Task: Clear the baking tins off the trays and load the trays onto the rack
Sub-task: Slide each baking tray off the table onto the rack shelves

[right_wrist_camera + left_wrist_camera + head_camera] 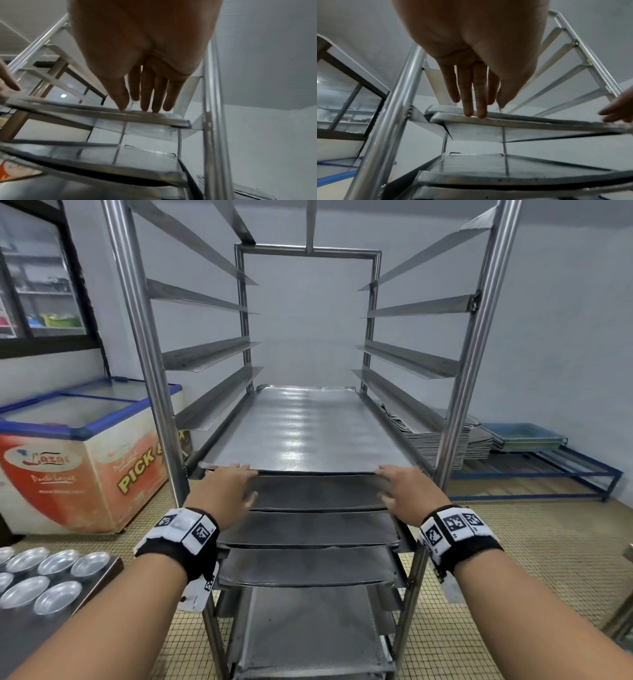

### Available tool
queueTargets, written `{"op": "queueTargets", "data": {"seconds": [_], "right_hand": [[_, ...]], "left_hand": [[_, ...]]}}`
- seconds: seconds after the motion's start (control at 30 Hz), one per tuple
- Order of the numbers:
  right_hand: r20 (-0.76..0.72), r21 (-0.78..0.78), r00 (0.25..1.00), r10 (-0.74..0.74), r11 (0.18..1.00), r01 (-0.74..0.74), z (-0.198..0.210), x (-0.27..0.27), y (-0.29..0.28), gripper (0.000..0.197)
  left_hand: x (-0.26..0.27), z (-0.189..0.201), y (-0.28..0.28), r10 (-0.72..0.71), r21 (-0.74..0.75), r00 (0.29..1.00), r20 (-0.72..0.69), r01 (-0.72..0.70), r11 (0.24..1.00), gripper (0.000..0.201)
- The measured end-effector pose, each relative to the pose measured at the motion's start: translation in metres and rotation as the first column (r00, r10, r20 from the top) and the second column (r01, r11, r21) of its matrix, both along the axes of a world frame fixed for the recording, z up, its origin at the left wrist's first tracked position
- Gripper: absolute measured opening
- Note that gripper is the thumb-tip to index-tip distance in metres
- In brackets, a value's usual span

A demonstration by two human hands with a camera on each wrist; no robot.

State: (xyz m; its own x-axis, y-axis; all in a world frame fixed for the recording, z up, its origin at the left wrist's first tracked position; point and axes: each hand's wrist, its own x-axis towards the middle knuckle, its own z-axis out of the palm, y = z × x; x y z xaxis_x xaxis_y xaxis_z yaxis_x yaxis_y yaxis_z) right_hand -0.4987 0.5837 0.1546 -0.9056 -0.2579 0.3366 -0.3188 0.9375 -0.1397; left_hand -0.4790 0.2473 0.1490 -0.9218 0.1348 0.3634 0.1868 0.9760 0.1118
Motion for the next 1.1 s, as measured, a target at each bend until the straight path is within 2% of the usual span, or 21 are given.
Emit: {"op": "queueTargets", "data": {"seconds": [0.07, 0.13, 0.17, 0.23, 0.33, 0.47, 0.57, 0.7, 0.8, 0.9, 0.97, 1.1], "right_hand": [[-0.048, -0.094, 0.999, -0.020, 0.996, 0.015, 0.006, 0.007, 0.010, 0.043], [-0.196, -0.266, 0.979, -0.060, 0.964, 0.006, 0.012, 0.010, 0.022, 0.033], [-0.277, -0.354, 0.954, -0.115, 0.935, 0.010, 0.016, 0.010, 0.028, 0.028], [-0.349, -0.515, 0.898, -0.269, 0.856, 0.056, 0.026, 0.007, 0.040, 0.023], [-0.325, -0.706, 0.831, -0.452, 0.701, 0.106, 0.048, -0.007, 0.056, 0.032], [-0.249, -0.713, 0.841, -0.480, 0.679, 0.176, 0.069, -0.033, 0.063, 0.021], [-0.259, -0.736, 0.832, -0.491, 0.658, 0.159, 0.072, -0.053, 0.060, 0.025], [-0.260, -0.823, 0.792, -0.552, 0.556, 0.117, 0.067, -0.072, 0.052, 0.016], [-0.311, -0.853, 0.746, -0.589, 0.520, 0.055, 0.059, -0.085, 0.051, 0.018], [-0.332, -0.867, 0.712, -0.619, 0.498, 0.029, 0.054, -0.097, 0.052, 0.018], [-0.352, -0.862, 0.697, -0.625, 0.507, 0.019, 0.053, -0.102, 0.053, 0.018], [-0.355, -0.856, 0.684, -0.637, 0.515, 0.036, 0.052, -0.117, 0.056, 0.020]], "left_hand": [[0.012, 0.007, -0.005, 0.054, 0.096, 0.994, -0.094, -0.045, 0.994, 0.036], [0.019, 0.018, -0.010, 0.130, 0.286, 0.961, -0.243, -0.057, 0.957, 0.030], [0.019, 0.024, -0.015, 0.193, 0.391, 0.931, -0.308, -0.061, 0.918, 0.028], [0.012, 0.037, -0.028, 0.346, 0.577, 0.861, -0.372, -0.077, 0.813, 0.031], [-0.007, 0.057, -0.046, 0.512, 0.759, 0.797, -0.320, -0.108, 0.642, 0.044], [-0.028, 0.075, -0.056, 0.607, 0.805, 0.756, -0.244, -0.192, 0.562, 0.038], [-0.043, 0.078, -0.061, 0.616, 0.826, 0.740, -0.271, -0.150, 0.544, 0.032], [-0.065, 0.076, -0.064, 0.654, 0.844, 0.704, -0.275, -0.150, 0.516, 0.034], [-0.084, 0.066, -0.069, 0.667, 0.871, 0.677, -0.312, -0.076, 0.485, 0.033], [-0.101, 0.053, -0.077, 0.685, 0.868, 0.629, -0.368, -0.031, 0.495, 0.040], [-0.110, 0.047, -0.081, 0.709, 0.849, 0.584, -0.395, -0.062, 0.524, 0.045], [-0.121, 0.050, -0.082, 0.693, 0.834, 0.591, -0.412, -0.062, 0.549, 0.047]]}}
